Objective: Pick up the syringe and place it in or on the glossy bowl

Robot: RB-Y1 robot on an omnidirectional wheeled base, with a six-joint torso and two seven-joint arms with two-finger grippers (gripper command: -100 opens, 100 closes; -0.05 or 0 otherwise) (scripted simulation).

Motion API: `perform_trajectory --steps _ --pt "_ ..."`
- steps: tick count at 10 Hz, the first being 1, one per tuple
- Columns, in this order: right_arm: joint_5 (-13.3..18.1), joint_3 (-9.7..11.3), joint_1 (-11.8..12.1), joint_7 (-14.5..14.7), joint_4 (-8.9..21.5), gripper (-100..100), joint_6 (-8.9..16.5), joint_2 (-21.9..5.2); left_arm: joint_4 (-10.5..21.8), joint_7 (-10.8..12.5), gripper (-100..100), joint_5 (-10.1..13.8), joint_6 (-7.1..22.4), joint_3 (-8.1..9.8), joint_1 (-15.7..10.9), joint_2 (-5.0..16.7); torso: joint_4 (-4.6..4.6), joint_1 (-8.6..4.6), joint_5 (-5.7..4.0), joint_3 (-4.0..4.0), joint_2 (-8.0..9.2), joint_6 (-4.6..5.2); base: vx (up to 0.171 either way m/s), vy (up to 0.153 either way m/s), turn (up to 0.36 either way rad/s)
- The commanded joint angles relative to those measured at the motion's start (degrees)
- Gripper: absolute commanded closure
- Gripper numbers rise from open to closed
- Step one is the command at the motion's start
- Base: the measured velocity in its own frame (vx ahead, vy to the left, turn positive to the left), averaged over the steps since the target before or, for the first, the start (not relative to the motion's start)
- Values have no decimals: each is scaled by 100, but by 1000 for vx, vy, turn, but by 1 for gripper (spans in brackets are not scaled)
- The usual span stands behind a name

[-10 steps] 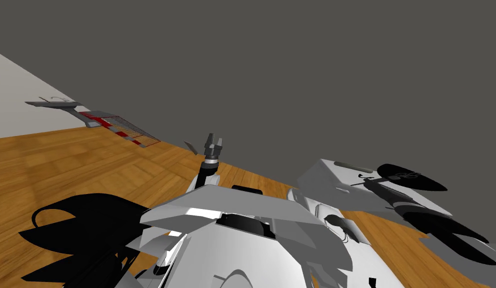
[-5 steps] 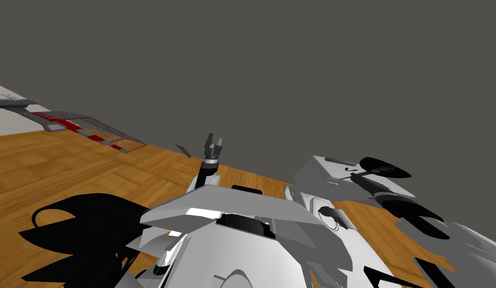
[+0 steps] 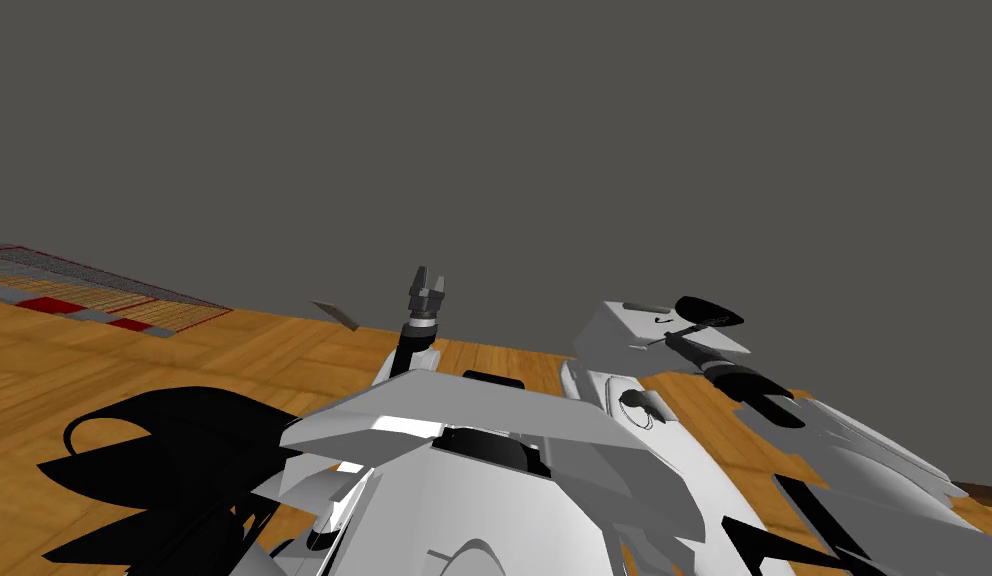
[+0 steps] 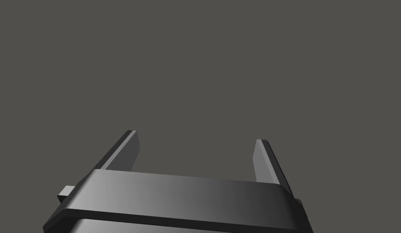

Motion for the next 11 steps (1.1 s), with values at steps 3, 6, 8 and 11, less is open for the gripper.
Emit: perform_trajectory --steps 3,6,8,11 --pt "128 346 -427 -31 23 100 -21 144 0 0 0 0 0 -1 -1 0 4 10 6 4 5 -21 16 -4 -122" --pt "128 510 -753 -31 216 100 -21 144 0 0 0 0 0 -1 -1 0 0 12 6 -4 -8 -21 24 3 -117" --pt "128 510 -753 -31 135 100 -21 144 0 0 0 0 0 -1 -2 0 3 17 12 -1 -5 -32 -4 -5 15" --pt "249 806 -1061 -73 27 100 -14 266 0 0 0 0 0 -1 -2 0 3 23 14 -1 -3 -32 11 -3 -104"
